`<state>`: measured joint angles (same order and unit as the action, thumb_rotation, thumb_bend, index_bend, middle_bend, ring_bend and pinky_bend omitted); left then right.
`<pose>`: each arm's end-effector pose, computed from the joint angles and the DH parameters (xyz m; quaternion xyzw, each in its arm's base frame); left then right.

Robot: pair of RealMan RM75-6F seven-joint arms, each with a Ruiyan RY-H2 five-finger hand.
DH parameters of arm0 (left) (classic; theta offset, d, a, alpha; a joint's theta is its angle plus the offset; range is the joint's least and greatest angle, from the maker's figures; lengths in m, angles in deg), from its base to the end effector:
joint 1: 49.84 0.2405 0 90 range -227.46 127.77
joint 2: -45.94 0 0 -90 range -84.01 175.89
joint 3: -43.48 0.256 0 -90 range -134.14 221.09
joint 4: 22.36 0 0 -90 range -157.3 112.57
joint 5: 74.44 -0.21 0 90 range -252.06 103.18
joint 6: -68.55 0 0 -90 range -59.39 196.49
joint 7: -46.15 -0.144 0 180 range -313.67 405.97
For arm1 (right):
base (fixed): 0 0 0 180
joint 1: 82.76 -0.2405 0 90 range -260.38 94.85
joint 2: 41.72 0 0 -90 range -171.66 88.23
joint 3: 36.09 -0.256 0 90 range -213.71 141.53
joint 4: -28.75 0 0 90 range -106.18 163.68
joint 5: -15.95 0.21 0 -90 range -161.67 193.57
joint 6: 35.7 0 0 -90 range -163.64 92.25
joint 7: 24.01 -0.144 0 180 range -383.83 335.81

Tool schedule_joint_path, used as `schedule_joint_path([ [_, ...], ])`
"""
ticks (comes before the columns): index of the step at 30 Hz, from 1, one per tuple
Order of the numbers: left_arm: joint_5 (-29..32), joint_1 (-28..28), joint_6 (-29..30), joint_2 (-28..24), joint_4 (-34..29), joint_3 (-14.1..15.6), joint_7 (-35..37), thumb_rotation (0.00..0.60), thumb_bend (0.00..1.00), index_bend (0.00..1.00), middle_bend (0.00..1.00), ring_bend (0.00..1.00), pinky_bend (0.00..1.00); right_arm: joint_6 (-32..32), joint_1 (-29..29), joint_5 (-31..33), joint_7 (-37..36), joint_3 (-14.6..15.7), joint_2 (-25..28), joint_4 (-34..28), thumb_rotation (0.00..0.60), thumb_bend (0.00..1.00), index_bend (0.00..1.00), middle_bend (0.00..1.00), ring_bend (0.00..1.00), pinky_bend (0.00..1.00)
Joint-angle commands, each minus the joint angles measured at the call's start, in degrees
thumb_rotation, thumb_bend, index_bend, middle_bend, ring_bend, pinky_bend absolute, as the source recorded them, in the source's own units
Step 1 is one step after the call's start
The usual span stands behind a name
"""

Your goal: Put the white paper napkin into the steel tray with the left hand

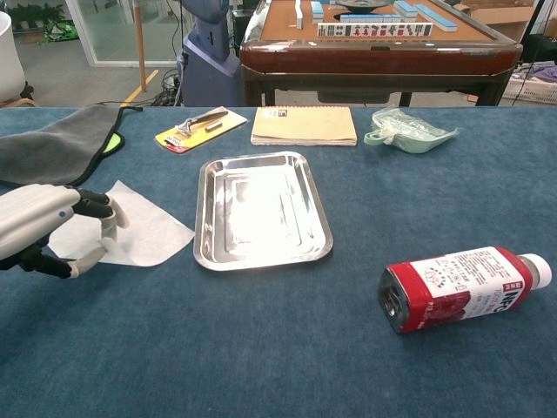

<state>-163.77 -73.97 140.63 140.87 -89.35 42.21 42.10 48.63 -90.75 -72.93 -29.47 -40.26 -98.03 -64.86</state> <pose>-0.2483 0.2670 -0.0197 -0.7231 -0.3332 -0.4083 0.4465 -0.2965 -0.2023 0.1990 0.6203 -0.3506 0.4122 0.5678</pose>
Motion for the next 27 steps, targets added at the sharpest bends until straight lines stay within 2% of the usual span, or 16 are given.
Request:
schedule_joint_path([
  [1,-0.1,-0.2,-0.1,0.0,0.1,0.0,0.1,0.600,0.44,0.60,0.31,0.26,0.21,0.1,0.1,0.0,-0.1,0.0,0.1,0.0,0.600,0.11,0.17,0.32,0.22,0.31],
  [10,-0.1,-1.5,-0.7,-1.5,-0.6,-0.8,0.7,0.600,0.44,0.65,0.31,0.26,0.21,0.4,0.4,0.2,-0.7,-0.1,0.0,0.4,0.600,0.11,0.17,0.32,0.22,0.31],
  [16,0.0,-5.6,-1.6,-5.8,-6.4,-5.3,5.0,0.600,0.44,0.64,0.31,0.26,0.21,0.5,0.5,0.1,-0.8,0.0,0.1,0.5,0.600,0.11,0.17,0.32,0.22,0.31],
  [19,0.8,-8.3,-2.1,-7.2,-8.0,-8.9,8.0,0.600,0.44,0.64,0.31,0.26,0.21,0.6,0.6,0.0,-0.8,0.0,0.1,0.4,0.600,0.11,0.17,0.32,0.22,0.31],
  [23,2.5,-12.4,-2.8,-6.8,-7.7,-13.9,11.2,0.600,0.44,0.64,0.31,0.26,0.21,0.8,0.7,-0.1,-0.7,0.1,0.0,0.4,0.600,0.11,0.17,0.32,0.22,0.31],
  [27,2.7,-15.8,-3.2,-5.3,-8.1,-16.4,13.0,0.600,0.44,0.63,0.31,0.26,0.21,0.9,0.8,0.0,-0.5,0.1,0.1,0.2,0.600,0.11,0.17,0.32,0.22,0.31],
])
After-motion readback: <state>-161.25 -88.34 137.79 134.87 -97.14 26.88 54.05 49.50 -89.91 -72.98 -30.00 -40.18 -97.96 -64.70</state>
